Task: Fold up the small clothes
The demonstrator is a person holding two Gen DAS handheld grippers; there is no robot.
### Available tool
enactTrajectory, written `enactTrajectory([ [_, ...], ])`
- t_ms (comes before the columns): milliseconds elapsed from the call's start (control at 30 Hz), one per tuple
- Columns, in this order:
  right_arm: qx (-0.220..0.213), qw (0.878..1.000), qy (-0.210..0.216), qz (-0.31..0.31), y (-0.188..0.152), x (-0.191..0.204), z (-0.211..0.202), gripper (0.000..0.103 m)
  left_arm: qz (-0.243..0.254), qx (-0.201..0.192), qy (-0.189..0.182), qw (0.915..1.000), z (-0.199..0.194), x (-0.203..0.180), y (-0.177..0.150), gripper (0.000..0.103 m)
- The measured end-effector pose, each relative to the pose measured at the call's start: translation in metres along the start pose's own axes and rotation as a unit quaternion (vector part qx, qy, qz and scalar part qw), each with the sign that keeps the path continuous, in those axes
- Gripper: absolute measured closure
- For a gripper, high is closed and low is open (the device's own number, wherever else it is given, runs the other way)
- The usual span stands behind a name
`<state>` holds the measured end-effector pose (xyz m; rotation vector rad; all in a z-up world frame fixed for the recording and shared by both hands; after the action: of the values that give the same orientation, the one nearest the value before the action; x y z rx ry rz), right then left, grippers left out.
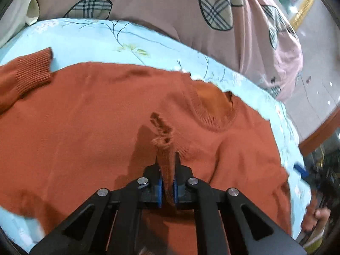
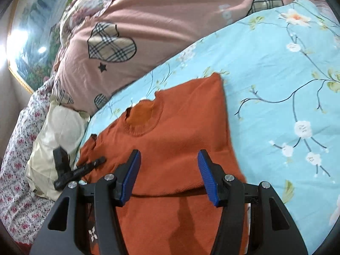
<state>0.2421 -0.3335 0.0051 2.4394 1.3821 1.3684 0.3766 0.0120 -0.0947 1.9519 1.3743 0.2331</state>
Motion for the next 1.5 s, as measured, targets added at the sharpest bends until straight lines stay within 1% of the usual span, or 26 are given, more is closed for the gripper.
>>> enactTrajectory([
  [33, -0.004, 1.000, 0.000, 0.001, 0.001, -0.002, -0.001, 0.046, 0.004, 0.010, -0.003, 0.9999, -0.001, 0.004, -0.004, 0.084],
  [67, -0.004, 1.000, -0.003, 0.001, 0.003, -0.003, -0.001, 0.046, 0.007, 0.024, -0.006, 0.9997, 0.002, 0.008, -0.006, 0.068],
  [100, -0.003, 1.000, -0.005, 0.002, 0.003, -0.004, 0.001, 0.046, 0.009, 0.037, -0.007, 0.9992, 0.004, 0.013, -0.007, 0.058],
  [133, -0.001, 1.000, -0.007, 0.004, 0.004, -0.005, 0.002, 0.046, 0.010, 0.051, -0.012, 0.9986, 0.010, 0.015, -0.005, 0.041],
  [167, 0.001, 1.000, -0.009, 0.008, 0.004, -0.005, 0.004, 0.046, 0.012, 0.062, -0.030, 0.9975, 0.019, 0.015, 0.003, 0.034],
  [233, 0.001, 1.000, -0.009, 0.009, 0.004, -0.004, 0.004, 0.046, 0.029, 0.075, -0.050, 0.9956, 0.030, 0.011, 0.014, 0.028],
  [300, -0.002, 1.000, -0.010, 0.007, 0.004, -0.003, 0.001, 0.046, 0.058, 0.087, -0.047, 0.9934, 0.039, 0.005, 0.020, 0.031],
  [333, -0.005, 1.000, -0.013, 0.006, 0.005, -0.003, -0.001, 0.046, 0.077, 0.089, -0.039, 0.9923, 0.042, 0.000, 0.022, 0.051],
  [367, -0.008, 1.000, -0.017, 0.006, 0.006, -0.004, -0.003, 0.046, 0.097, 0.092, -0.029, 0.9906, 0.042, -0.006, 0.023, 0.093],
  [400, -0.012, 1.000, -0.021, 0.007, 0.008, -0.005, -0.005, 0.046, 0.113, 0.097, -0.026, 0.9884, 0.040, -0.012, 0.021, 0.098],
  [433, -0.016, 1.000, -0.025, 0.007, 0.011, -0.007, -0.007, 0.046, 0.116, 0.084, -0.018, 0.9895, 0.031, -0.015, 0.020, 0.099],
  [500, -0.030, 0.999, -0.040, 0.008, 0.018, -0.014, -0.011, 0.046, 0.107, 0.000, 0.022, 0.9940, -0.007, -0.011, 0.021, 0.099],
  [533, -0.035, 0.998, -0.049, 0.010, 0.021, -0.017, -0.011, 0.046, 0.093, -0.027, 0.032, 0.9948, -0.019, -0.004, 0.018, 0.099],
  [567, -0.036, 0.997, -0.065, 0.010, 0.024, -0.021, -0.007, 0.046, 0.070, -0.040, 0.047, 0.9957, -0.024, 0.007, 0.013, 0.099],
  [600, -0.034, 0.996, -0.076, 0.009, 0.027, -0.022, -0.002, 0.046, 0.043, -0.034, 0.053, 0.9971, -0.021, 0.020, 0.006, 0.099],
  [667, -0.024, 0.995, -0.096, 0.005, 0.031, -0.024, 0.011, 0.046, -0.006, -0.033, 0.047, 0.9984, -0.019, 0.037, -0.004, 0.099],
  [800, 0.004, 0.992, -0.128, -0.018, 0.035, -0.022, 0.042, 0.046, -0.046, -0.078, 0.061, 0.9940, -0.034, 0.046, -0.010, 0.099],
  [867, 0.028, 0.990, -0.138, -0.021, 0.036, -0.023, 0.060, 0.041, -0.054, -0.077, 0.055, 0.9941, -0.032, 0.046, -0.010, 0.099],
  [967, 0.056, 0.987, -0.148, -0.024, 0.032, -0.027, 0.083, 0.042, -0.046, -0.062, 0.065, 0.9949, -0.025, 0.043, -0.012, 0.099],
  [1000, 0.060, 0.985, -0.156, -0.037, 0.029, -0.026, 0.088, 0.049, -0.047, -0.059, 0.063, 0.9951, -0.024, 0.041, -0.013, 0.099],
  [1033, 0.058, 0.983, -0.167, -0.051, 0.029, -0.025, 0.087, 0.093, -0.048, -0.058, 0.062, 0.9952, -0.026, 0.040, -0.011, 0.099],
  [1167, 0.020, 0.989, -0.148, -0.013, 0.052, -0.038, 0.059, 0.093, -0.027, -0.070, 0.032, 0.9967, -0.028, 0.023, -0.004, 0.099],
  [1267, 0.038, 0.986, -0.159, 0.002, 0.050, -0.054, 0.068, 0.093, -0.009, -0.055, 0.045, 0.9974, -0.017, 0.015, -0.003, 0.099],
  [1333, 0.032, 0.986, -0.166, 0.003, 0.049, -0.055, 0.068, 0.091, -0.017, -0.036, 0.050, 0.9980, -0.005, 0.019, -0.007, 0.099],
  [1433, -0.038, 0.974, -0.221, -0.028, 0.049, -0.033, 0.042, 0.083, -0.025, -0.027, 0.046, 0.9982, -0.002, 0.025, -0.013, 0.098],
  [1500, -0.031, 0.981, -0.184, -0.050, 0.041, -0.011, 0.042, 0.083, -0.022, -0.022, 0.047, 0.9984, 0.000, 0.025, -0.015, 0.098],
])
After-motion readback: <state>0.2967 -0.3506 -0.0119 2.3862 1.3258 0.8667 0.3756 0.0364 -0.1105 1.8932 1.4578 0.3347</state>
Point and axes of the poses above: each gripper's, at about its wrist camera, not at the fingertips, and z roughly the way its jaws point, x to its left, y to its top, the point moved 4 cm from there along z, roughly the way its jaws point, and after that the axes turned 15 degrees about z, right-handed, at the moved point
